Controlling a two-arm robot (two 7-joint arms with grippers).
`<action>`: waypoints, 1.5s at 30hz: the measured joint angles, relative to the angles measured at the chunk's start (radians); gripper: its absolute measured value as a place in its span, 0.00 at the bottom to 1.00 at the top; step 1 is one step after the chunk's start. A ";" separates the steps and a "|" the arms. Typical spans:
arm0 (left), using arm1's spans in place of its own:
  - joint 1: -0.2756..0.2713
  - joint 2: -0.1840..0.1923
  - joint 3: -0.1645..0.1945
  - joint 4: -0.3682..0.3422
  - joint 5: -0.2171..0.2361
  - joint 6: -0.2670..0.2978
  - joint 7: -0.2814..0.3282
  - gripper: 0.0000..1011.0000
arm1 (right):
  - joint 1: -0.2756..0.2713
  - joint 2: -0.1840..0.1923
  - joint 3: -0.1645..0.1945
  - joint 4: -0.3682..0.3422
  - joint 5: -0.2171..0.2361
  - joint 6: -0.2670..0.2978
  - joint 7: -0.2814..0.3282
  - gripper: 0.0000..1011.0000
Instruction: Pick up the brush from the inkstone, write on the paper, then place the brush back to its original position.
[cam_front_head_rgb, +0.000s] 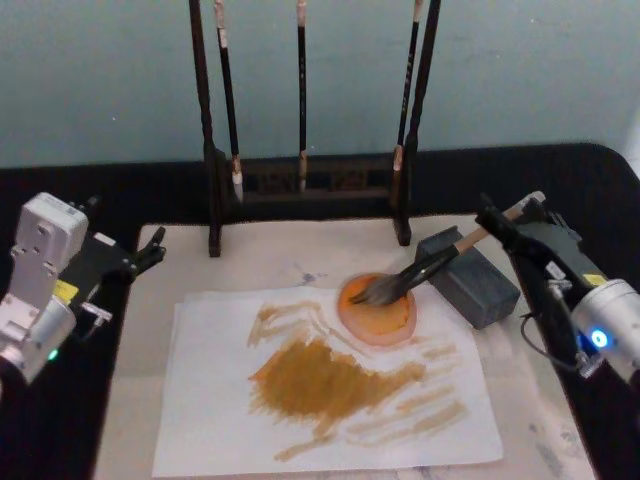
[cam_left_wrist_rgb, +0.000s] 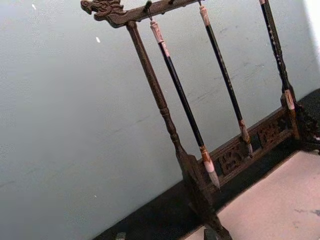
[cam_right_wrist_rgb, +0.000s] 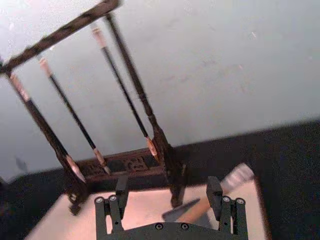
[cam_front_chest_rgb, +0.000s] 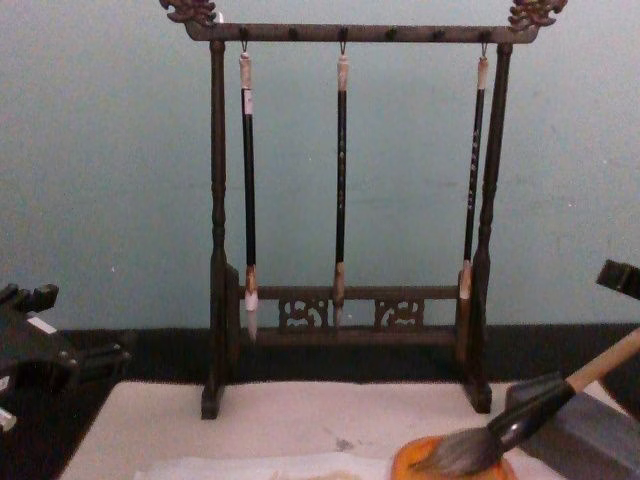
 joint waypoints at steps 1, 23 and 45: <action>0.000 0.000 0.000 0.000 0.000 0.000 0.000 1.00 | 0.013 0.003 -0.018 0.011 -0.059 -0.020 0.001 0.99; 0.000 0.000 0.000 0.000 0.000 0.000 0.000 1.00 | 0.086 0.020 -0.144 0.106 -0.540 -0.082 -0.055 0.99; 0.000 0.000 0.000 0.000 0.000 0.000 0.000 1.00 | 0.081 -0.001 -0.143 0.109 -0.571 -0.081 -0.041 0.99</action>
